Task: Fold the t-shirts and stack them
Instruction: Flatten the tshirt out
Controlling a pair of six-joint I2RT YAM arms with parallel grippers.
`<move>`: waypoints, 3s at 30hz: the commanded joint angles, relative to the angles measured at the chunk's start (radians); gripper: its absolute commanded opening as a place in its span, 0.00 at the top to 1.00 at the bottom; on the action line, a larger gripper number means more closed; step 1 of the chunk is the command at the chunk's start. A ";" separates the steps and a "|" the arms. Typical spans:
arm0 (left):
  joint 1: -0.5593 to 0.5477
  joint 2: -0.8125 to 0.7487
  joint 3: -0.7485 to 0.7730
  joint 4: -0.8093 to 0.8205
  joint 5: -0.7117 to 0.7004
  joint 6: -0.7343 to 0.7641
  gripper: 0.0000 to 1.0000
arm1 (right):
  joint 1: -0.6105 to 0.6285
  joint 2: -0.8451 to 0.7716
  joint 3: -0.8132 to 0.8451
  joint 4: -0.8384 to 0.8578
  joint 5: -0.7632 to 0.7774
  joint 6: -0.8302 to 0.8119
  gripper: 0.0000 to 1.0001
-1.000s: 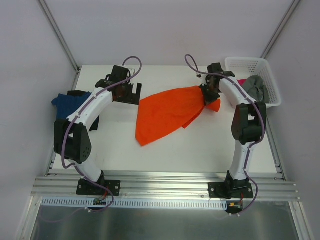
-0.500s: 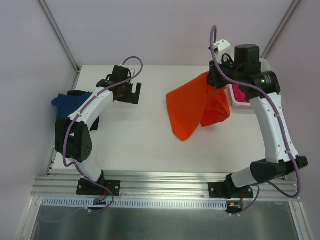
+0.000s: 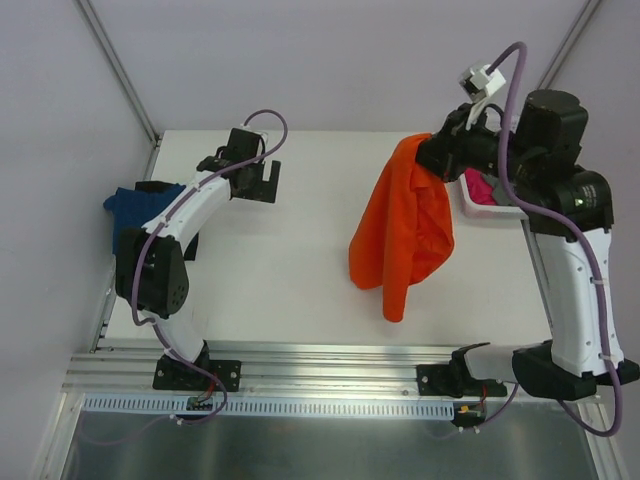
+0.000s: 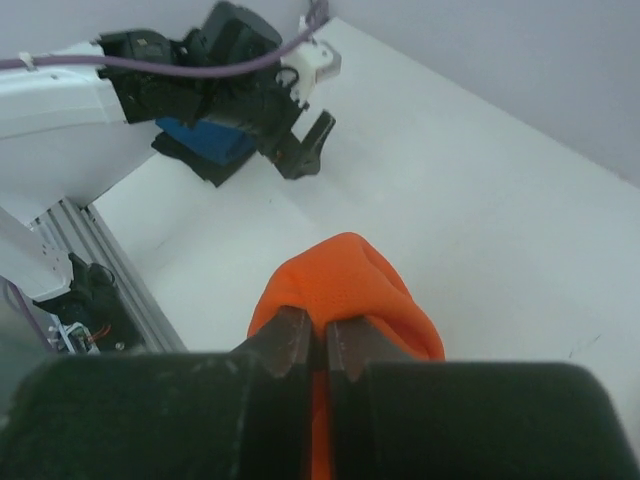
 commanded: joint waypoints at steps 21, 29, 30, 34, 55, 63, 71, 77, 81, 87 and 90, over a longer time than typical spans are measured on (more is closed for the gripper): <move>-0.036 -0.114 0.022 -0.032 0.258 0.089 0.01 | -0.250 0.605 -0.145 0.102 0.127 -0.035 0.27; -0.091 -0.172 -0.058 -0.103 0.450 0.097 0.01 | -0.203 0.514 -0.354 0.129 -0.009 0.038 0.36; -0.093 -0.172 -0.057 -0.104 0.458 0.090 0.01 | -0.196 0.514 -0.380 0.131 -0.011 0.035 0.37; -0.096 -0.148 -0.019 -0.103 0.447 0.083 0.01 | -0.173 0.578 -0.398 0.099 -0.031 0.001 0.40; -0.094 -0.098 0.072 -0.103 0.350 0.106 0.01 | -0.135 0.825 -0.328 0.086 -0.049 -0.012 0.43; -0.094 -0.123 0.046 -0.103 0.323 0.120 0.01 | -0.114 0.864 -0.254 0.091 -0.101 0.021 0.71; -0.096 -0.128 0.038 -0.103 0.324 0.123 0.01 | -0.074 0.808 -0.176 0.167 -0.180 0.191 0.96; -0.096 -0.123 0.044 -0.103 0.353 0.111 0.01 | -0.026 0.869 -0.089 0.307 -0.220 0.317 0.92; -0.113 -0.144 0.035 -0.103 0.335 0.117 0.01 | 0.011 0.949 0.026 0.371 -0.226 0.335 0.91; -0.146 -0.189 -0.017 -0.104 0.306 0.145 0.01 | 0.017 1.018 0.097 0.421 -0.189 0.340 0.65; -0.165 -0.198 -0.035 -0.108 0.300 0.160 0.01 | 0.015 1.032 0.126 0.375 -0.109 0.286 0.29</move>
